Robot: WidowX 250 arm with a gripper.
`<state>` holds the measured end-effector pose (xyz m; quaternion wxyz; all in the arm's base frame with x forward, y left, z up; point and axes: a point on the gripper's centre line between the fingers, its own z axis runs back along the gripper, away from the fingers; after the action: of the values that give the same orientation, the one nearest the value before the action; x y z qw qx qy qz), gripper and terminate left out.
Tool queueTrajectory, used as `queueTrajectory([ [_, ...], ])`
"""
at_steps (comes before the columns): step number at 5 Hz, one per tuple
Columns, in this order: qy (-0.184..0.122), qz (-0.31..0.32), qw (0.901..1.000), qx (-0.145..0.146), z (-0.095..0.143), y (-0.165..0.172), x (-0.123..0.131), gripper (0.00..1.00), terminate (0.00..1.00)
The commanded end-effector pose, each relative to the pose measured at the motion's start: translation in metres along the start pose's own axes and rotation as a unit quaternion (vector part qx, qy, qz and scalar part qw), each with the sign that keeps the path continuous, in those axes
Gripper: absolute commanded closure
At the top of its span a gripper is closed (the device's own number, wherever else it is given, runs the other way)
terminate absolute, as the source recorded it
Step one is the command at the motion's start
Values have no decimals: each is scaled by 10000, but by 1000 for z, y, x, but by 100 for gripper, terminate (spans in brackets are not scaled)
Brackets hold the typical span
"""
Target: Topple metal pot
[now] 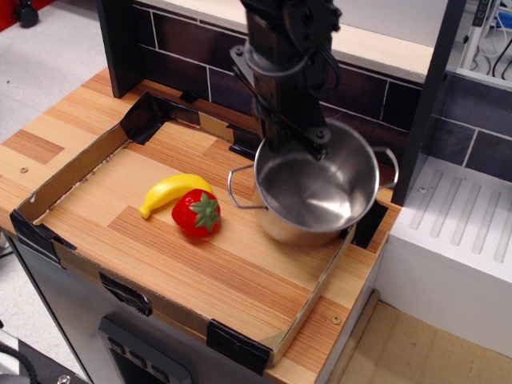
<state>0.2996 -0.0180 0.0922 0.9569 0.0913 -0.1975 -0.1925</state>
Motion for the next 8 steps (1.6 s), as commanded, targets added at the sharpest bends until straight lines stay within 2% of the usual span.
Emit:
queueTrajectory([
  [1, -1121, -434, 9918, 436, 37, -4, -19, 100, 0],
  [2, -1530, -914, 9810, 764, 38, -5, -36, 100, 0],
  [3, -1853, -1521, 9672, 845, 35, -8, -53, 100, 0],
  [4, -1839, -1952, 9612, 650, 30, -13, -64, 100, 0],
  [6, -2049, -2212, 9508, 709, 24, -21, -78, 100, 0],
  [7, -1985, -2259, 9510, 717, 24, -24, -87, 100, 0],
  [8, -1702, -2159, 9598, 573, 26, -24, -90, 0, 0],
])
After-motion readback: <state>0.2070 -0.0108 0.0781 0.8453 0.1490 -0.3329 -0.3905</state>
